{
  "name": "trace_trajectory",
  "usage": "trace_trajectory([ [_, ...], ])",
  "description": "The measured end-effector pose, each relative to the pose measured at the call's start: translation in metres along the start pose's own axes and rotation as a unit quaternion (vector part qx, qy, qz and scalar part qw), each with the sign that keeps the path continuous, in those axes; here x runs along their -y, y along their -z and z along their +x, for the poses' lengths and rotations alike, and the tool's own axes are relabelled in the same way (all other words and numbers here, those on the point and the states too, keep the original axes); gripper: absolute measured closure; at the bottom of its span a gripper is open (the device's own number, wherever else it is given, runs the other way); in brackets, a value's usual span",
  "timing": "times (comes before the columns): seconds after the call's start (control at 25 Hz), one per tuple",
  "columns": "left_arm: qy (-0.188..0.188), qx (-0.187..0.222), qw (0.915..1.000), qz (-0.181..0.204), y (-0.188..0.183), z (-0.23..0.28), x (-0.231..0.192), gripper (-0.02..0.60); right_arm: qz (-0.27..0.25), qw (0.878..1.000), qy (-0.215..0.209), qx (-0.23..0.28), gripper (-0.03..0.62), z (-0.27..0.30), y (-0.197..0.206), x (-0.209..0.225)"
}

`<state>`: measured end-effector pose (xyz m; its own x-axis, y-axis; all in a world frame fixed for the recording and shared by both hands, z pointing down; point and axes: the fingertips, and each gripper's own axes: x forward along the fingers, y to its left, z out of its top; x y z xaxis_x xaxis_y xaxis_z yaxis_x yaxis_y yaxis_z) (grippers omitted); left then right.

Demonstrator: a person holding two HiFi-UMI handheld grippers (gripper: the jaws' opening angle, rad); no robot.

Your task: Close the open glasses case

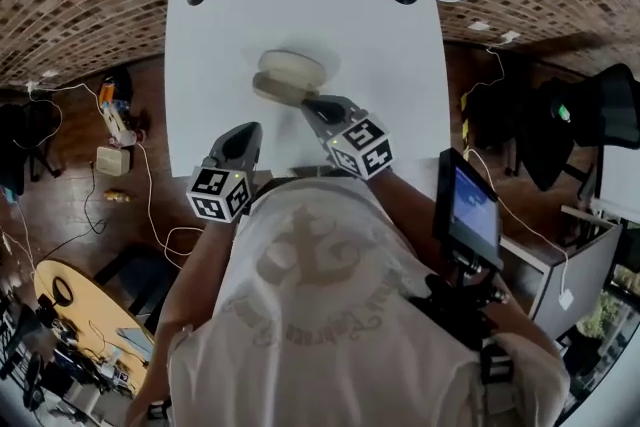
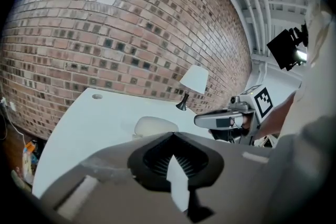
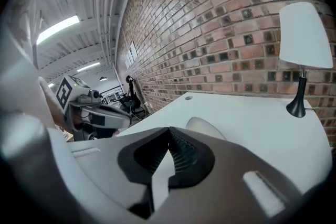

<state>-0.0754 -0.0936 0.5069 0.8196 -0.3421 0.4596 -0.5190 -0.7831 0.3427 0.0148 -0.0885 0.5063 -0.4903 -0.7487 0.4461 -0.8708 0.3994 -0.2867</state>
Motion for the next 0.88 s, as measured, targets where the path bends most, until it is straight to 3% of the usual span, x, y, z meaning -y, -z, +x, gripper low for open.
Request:
trace_trajectory([
  [0.12, -0.006, -0.010, 0.9999, -0.008, 0.003, 0.015, 0.012, 0.575, 0.006, 1.000, -0.012, -0.010, 0.588, -0.008, 0.008, 0.016],
  [0.4, 0.012, -0.026, 0.9996, -0.003, -0.006, 0.041, 0.020, 0.575, 0.022, 1.000, 0.007, -0.021, 0.588, -0.004, 0.020, 0.056],
  [0.56, -0.002, -0.030, 0.9995, -0.010, -0.005, 0.046, 0.021, 0.575, -0.009, 0.999, -0.006, -0.032, 0.585, 0.008, 0.015, 0.079],
  [0.88, -0.050, -0.033, 0.9972, -0.045, 0.003, 0.039, 0.016, 0.575, -0.058, 0.996, -0.039, -0.061, 0.505, 0.050, 0.003, 0.117],
])
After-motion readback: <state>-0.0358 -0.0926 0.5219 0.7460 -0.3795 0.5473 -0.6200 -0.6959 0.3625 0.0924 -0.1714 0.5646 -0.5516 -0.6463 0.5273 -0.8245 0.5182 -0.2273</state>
